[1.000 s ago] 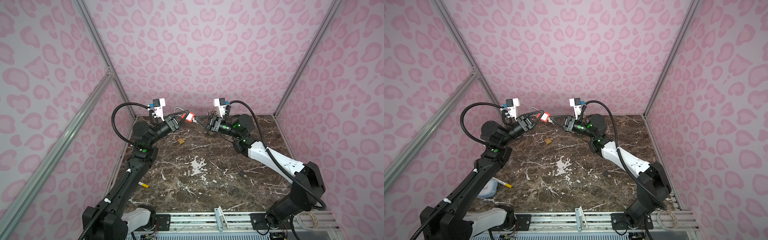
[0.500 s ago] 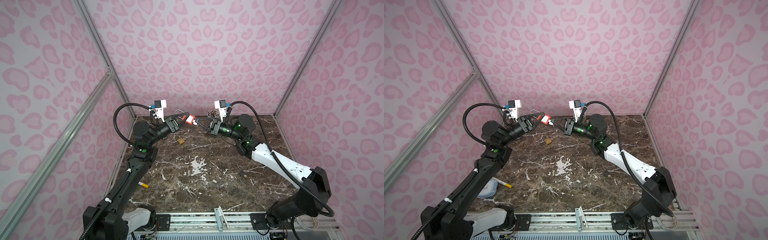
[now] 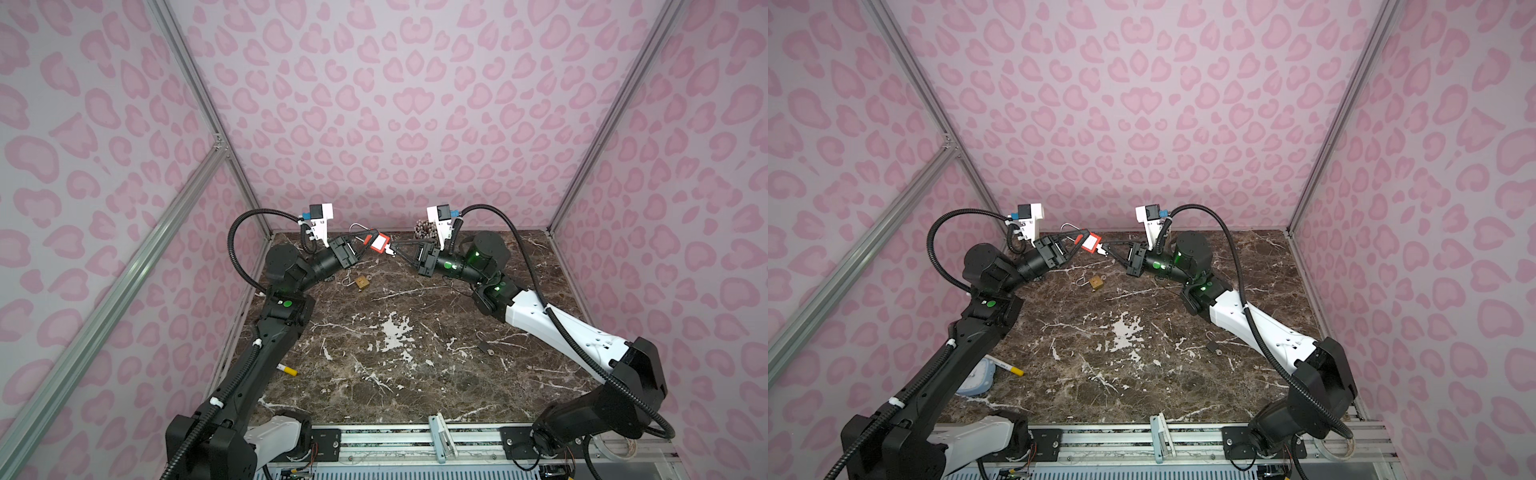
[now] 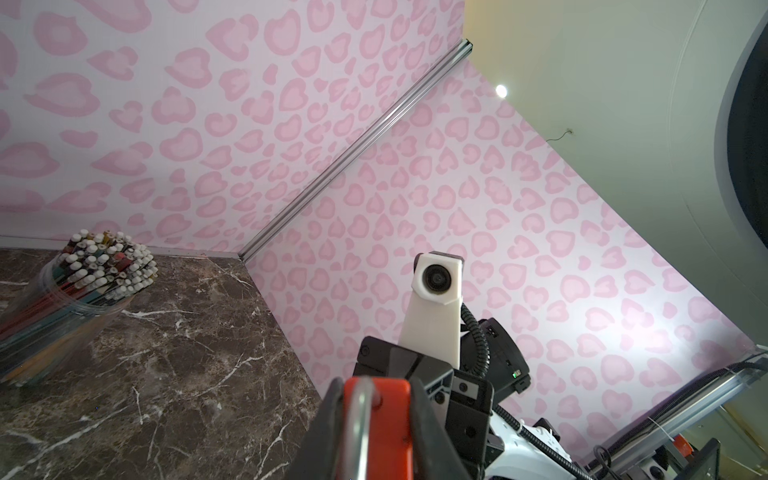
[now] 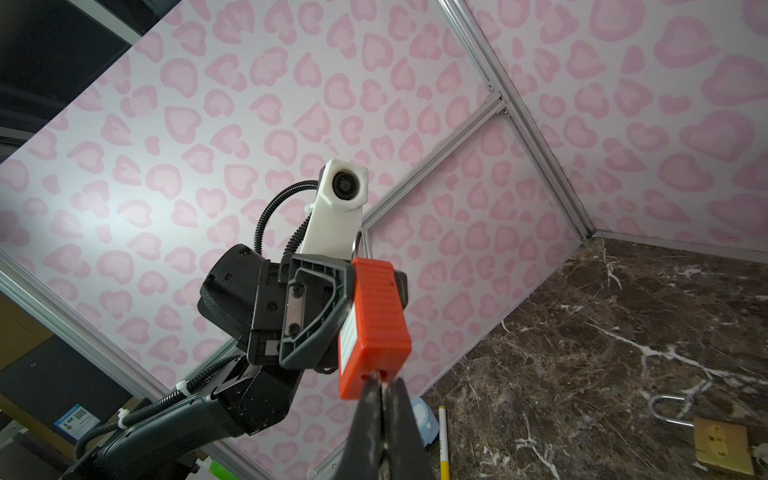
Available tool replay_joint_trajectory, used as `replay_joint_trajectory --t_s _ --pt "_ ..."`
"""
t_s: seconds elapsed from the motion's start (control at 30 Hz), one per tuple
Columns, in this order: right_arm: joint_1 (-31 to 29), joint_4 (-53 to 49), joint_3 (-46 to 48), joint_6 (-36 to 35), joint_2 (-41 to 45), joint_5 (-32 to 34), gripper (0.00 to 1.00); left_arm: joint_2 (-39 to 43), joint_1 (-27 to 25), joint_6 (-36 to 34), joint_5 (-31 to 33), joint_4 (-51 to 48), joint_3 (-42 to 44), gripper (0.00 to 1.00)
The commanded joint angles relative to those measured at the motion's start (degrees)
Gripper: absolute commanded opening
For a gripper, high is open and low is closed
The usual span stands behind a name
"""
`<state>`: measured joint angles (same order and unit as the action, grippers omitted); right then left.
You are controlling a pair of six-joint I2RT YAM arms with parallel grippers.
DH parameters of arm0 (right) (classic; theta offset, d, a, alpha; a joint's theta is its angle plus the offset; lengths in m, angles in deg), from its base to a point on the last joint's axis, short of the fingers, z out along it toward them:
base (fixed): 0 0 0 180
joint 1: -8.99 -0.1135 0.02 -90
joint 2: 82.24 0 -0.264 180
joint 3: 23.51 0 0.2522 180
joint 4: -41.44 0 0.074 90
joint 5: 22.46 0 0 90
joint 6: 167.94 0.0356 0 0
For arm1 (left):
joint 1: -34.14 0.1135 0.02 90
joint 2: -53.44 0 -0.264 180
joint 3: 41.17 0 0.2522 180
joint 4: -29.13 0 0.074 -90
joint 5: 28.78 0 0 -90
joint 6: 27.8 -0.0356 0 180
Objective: Lock with the key
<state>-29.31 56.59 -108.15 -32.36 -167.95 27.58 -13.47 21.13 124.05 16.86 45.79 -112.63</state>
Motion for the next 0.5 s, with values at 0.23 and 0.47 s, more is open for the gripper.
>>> replay_joint_trajectory --t_s 0.23,0.47 --pt "0.6 1.4 1.7 2.1 0.0 -1.7 0.0 1.8 1.3 -1.0 8.8 6.1 0.7 0.08" --pt "1.4 -0.3 2.5 1.6 1.1 -2.3 0.0 2.0 2.2 -1.4 8.2 5.1 0.1 0.07"
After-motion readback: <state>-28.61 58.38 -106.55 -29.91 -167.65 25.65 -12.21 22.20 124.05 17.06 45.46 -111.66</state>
